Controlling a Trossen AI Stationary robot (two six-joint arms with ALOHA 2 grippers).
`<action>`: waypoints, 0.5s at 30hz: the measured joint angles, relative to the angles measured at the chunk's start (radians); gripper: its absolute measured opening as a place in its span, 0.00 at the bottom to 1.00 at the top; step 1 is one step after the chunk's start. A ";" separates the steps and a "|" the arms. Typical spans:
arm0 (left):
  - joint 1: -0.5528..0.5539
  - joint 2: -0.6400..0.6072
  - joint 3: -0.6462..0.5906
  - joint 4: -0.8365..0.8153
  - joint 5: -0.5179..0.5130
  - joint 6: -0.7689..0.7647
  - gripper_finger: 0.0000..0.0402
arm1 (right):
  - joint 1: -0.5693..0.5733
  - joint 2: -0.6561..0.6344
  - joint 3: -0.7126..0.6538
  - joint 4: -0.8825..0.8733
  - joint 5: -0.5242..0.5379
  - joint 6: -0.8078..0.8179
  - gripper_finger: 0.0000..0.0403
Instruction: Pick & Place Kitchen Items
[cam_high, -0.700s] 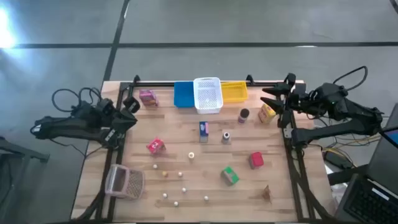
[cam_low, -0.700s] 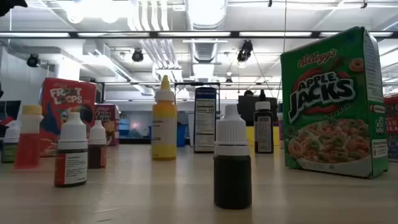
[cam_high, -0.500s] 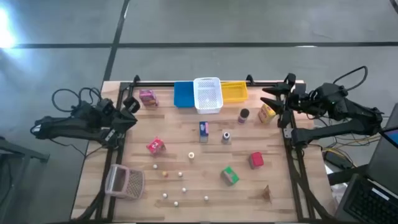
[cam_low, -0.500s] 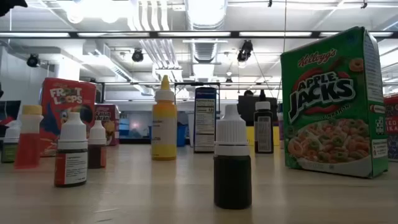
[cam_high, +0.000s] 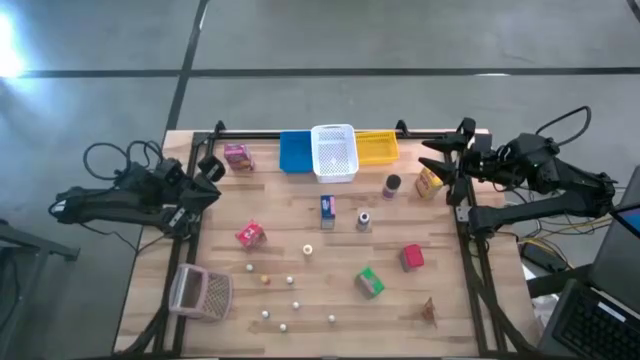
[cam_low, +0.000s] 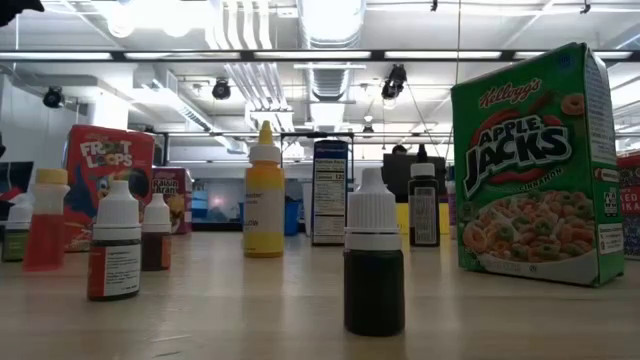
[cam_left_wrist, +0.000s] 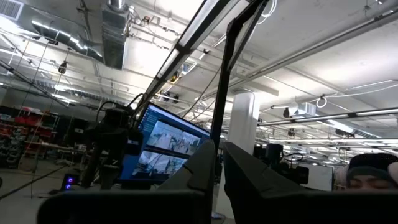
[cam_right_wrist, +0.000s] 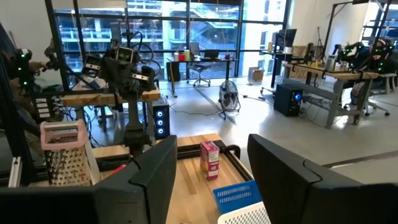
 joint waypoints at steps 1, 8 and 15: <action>0.000 0.000 0.000 0.000 0.000 0.000 0.10 | 0.000 0.000 0.000 0.000 0.000 0.001 0.49; 0.000 0.000 0.000 0.000 0.000 0.000 0.10 | 0.000 0.000 0.000 0.000 0.000 0.000 0.50; 0.000 0.000 0.000 0.000 0.000 0.000 0.10 | 0.000 0.000 0.000 0.000 0.000 0.000 0.45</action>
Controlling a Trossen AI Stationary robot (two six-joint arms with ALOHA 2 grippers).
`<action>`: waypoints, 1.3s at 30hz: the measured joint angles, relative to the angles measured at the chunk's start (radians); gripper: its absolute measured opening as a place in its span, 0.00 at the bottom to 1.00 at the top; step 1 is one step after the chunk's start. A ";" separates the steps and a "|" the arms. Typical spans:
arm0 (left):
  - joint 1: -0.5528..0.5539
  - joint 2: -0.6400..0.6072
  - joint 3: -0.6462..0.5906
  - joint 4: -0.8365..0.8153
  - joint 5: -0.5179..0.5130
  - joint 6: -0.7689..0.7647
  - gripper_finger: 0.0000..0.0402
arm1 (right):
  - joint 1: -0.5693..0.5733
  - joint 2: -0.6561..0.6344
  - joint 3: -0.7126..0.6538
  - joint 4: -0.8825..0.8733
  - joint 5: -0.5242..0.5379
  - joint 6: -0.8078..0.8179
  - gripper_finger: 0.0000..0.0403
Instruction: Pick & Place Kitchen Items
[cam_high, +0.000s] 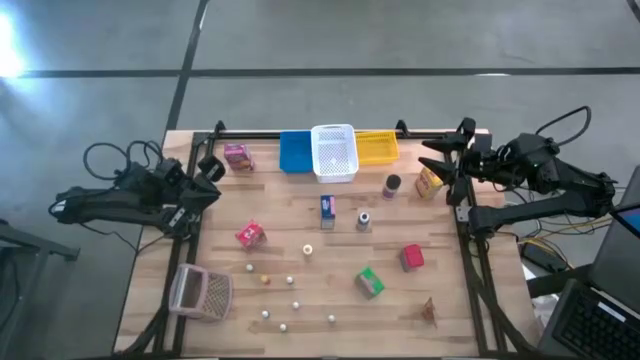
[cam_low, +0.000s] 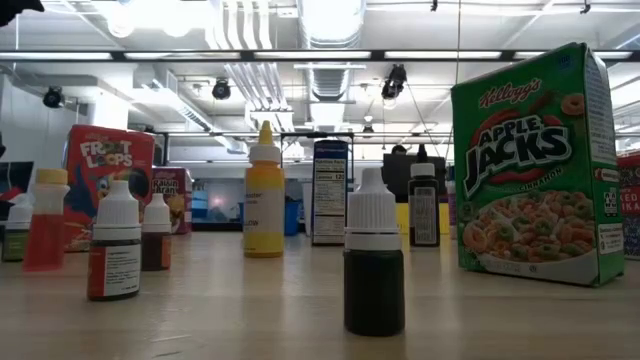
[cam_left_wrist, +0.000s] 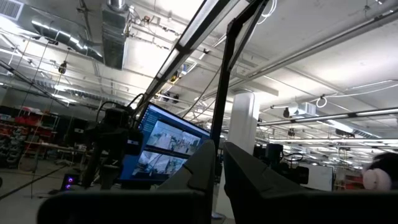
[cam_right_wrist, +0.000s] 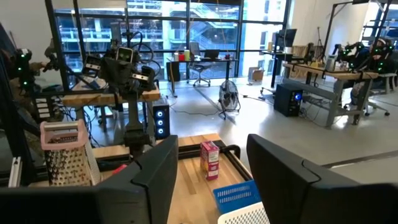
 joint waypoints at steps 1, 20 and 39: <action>0.000 0.000 0.000 0.000 0.000 0.000 0.10 | 0.000 0.000 0.000 0.000 0.000 0.002 0.45; 0.000 0.000 0.000 0.000 0.000 0.000 0.10 | 0.000 0.000 0.000 0.000 0.000 0.000 0.32; 0.000 0.000 0.000 0.000 0.000 0.000 0.10 | 0.000 0.000 0.000 0.000 0.000 -0.001 0.18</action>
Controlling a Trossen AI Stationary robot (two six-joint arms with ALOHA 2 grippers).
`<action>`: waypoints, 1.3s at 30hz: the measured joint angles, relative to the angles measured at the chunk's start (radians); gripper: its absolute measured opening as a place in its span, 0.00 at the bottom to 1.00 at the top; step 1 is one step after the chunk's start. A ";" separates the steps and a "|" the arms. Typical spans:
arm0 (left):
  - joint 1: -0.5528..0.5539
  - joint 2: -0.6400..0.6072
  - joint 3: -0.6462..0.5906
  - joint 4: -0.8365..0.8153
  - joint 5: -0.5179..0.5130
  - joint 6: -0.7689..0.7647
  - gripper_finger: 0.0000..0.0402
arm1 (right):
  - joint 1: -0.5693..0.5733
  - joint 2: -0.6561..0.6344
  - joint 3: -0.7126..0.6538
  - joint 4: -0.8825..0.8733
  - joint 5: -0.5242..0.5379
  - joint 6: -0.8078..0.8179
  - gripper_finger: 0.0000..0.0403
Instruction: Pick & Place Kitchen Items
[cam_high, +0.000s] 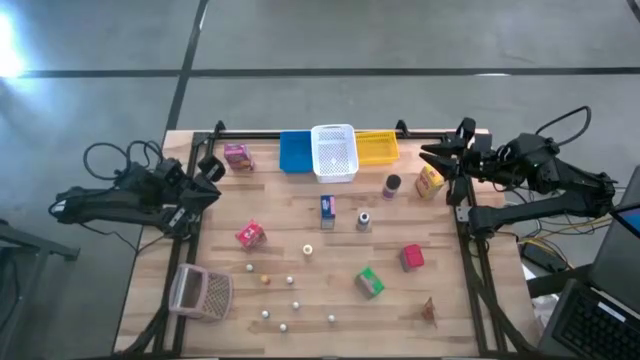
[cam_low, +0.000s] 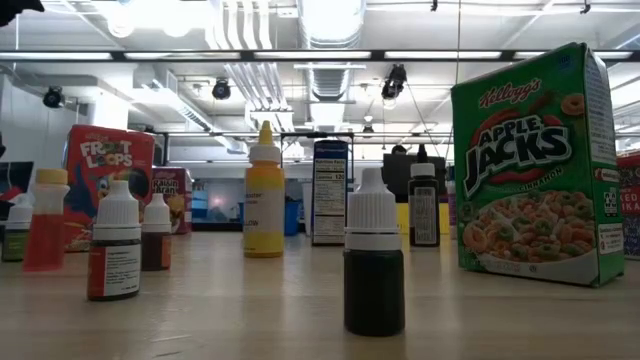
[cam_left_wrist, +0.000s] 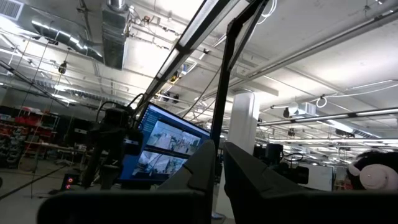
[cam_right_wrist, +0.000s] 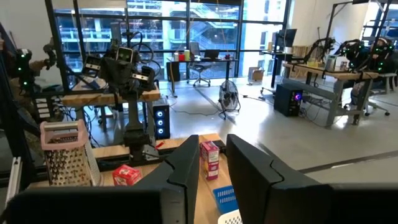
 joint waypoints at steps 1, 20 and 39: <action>0.000 0.000 0.000 0.000 0.000 0.000 0.10 | 0.000 0.000 0.000 0.000 0.000 0.000 0.17; 0.000 0.000 0.000 0.000 0.000 0.000 0.10 | 0.000 0.004 0.000 0.030 0.000 -0.003 0.10; 0.000 0.000 0.000 0.000 0.000 0.000 0.10 | 0.000 0.138 -0.002 -0.201 0.018 0.177 0.15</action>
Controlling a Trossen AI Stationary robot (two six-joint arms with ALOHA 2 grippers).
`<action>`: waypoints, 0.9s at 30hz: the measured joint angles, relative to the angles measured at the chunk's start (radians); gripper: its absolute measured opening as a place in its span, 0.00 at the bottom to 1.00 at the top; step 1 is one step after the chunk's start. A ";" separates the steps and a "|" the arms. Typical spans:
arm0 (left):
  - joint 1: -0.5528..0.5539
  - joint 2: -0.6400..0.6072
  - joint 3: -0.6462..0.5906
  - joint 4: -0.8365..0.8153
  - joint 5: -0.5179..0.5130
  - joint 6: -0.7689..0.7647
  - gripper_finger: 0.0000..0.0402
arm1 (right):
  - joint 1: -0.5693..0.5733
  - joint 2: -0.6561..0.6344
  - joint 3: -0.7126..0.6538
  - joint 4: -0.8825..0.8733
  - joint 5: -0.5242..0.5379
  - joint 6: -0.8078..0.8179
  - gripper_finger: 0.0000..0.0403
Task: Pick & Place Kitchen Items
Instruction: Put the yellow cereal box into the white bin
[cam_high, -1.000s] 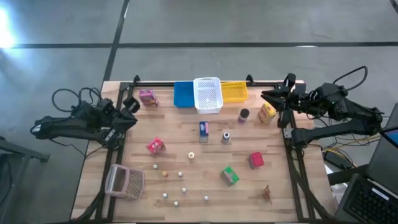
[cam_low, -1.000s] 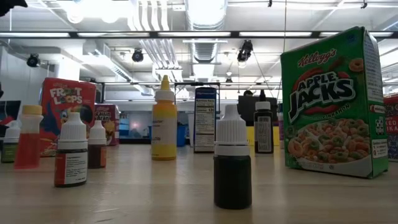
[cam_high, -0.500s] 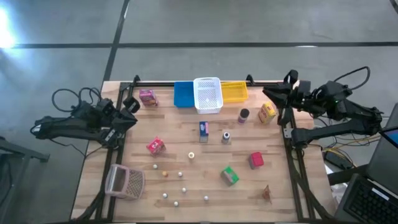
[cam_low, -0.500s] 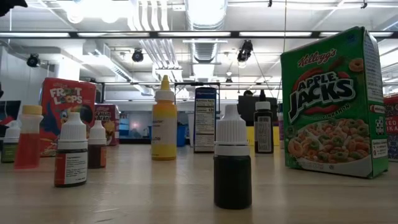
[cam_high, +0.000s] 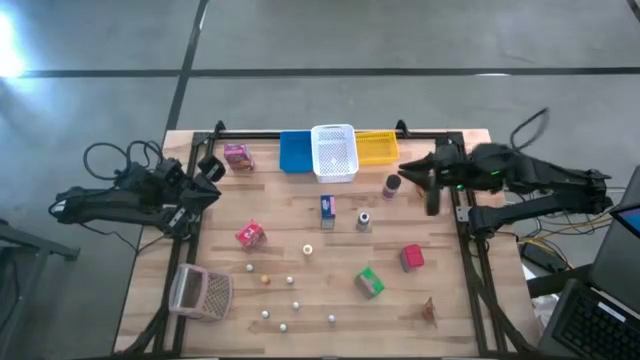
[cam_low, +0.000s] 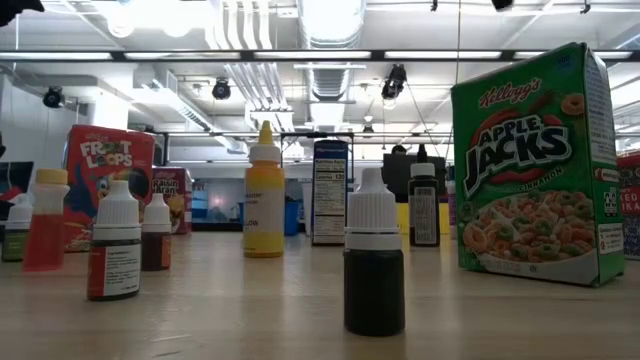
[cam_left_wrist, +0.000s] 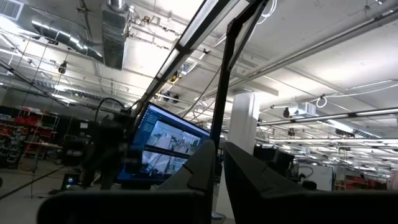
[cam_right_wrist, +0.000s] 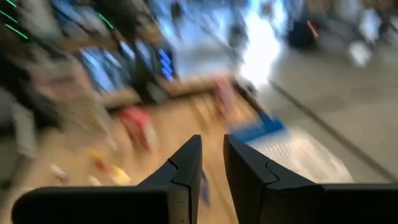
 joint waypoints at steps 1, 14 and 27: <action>0.000 0.000 0.000 0.000 0.000 0.000 0.10 | 0.000 0.013 0.000 -0.047 0.045 0.024 0.15; 0.000 0.000 0.000 0.000 0.000 0.000 0.10 | -0.090 0.078 0.064 -0.704 0.165 0.515 0.37; 0.000 0.000 0.000 0.000 0.000 0.000 0.10 | -0.330 0.133 0.046 -0.794 0.105 0.529 0.53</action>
